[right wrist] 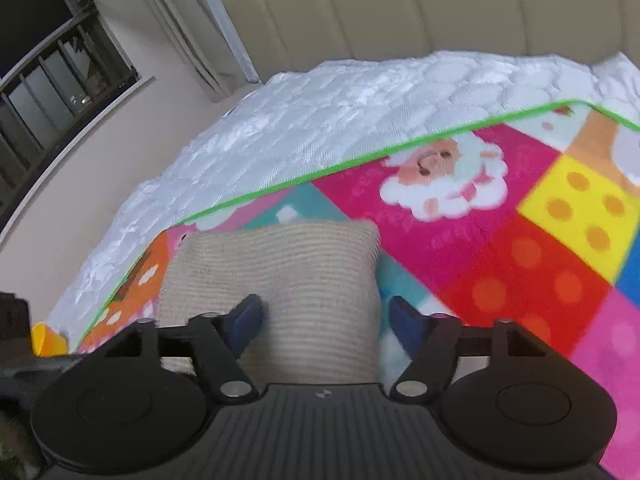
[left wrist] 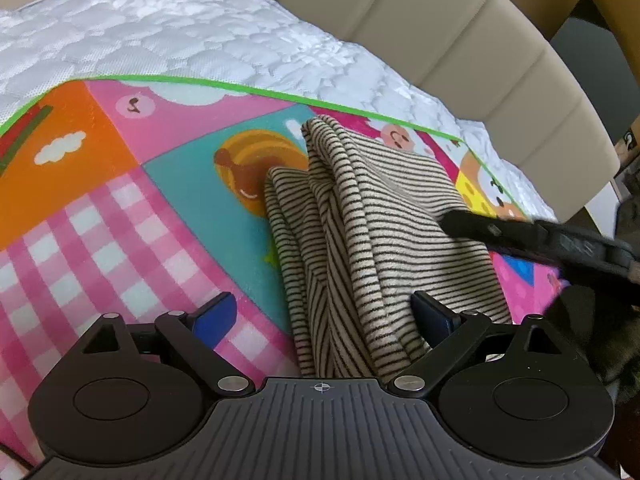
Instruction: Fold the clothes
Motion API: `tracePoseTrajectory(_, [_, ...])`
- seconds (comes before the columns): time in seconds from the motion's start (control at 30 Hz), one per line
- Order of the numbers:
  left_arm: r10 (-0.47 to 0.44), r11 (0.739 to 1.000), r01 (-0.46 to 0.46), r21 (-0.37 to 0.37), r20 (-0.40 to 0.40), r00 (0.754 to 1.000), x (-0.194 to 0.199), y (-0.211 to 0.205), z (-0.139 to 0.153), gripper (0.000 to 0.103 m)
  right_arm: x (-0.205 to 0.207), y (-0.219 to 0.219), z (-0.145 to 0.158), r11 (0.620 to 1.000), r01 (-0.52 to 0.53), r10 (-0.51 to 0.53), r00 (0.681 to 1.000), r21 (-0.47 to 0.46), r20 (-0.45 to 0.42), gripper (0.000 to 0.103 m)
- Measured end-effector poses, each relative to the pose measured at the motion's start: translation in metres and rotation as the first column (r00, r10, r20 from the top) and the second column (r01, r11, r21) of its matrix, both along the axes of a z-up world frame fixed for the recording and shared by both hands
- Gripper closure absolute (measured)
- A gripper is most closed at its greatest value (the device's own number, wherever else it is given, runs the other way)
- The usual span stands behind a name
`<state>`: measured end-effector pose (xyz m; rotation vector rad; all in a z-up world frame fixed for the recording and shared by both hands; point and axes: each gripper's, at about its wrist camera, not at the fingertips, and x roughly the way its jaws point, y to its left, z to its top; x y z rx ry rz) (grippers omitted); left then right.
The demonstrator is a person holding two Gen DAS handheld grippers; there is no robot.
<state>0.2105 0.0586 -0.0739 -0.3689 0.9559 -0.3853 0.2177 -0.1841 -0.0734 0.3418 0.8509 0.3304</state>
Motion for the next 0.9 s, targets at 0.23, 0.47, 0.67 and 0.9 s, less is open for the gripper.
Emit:
tracePoseTrajectory(0.23, [-0.001,0.999,0.000,-0.038,-0.017,1.000,-0.009,-0.005,0.001,0.006,-0.054,-0.017,-0.028,0.992,0.012,0.002,0.994,0.122,-0.113,0.012])
tracePoseTrajectory(0.47, [-0.005,0.995,0.001,-0.095,-0.042,0.999,-0.022,-0.012,0.003,0.029,-0.063,-0.021,-0.027,0.995,0.014,-0.006,0.997,0.103,-0.074,0.012])
tracePoseTrajectory(0.67, [-0.003,0.998,0.000,-0.062,-0.043,0.999,-0.036,-0.021,0.009,0.032,-0.065,-0.033,-0.026,0.989,0.046,-0.034,0.996,0.139,-0.088,0.012])
tracePoseTrajectory(0.9, [0.019,0.996,-0.014,0.091,-0.056,0.998,-0.053,-0.033,0.024,0.008,-0.067,-0.018,-0.023,0.999,-0.004,0.007,0.998,0.046,-0.068,0.012])
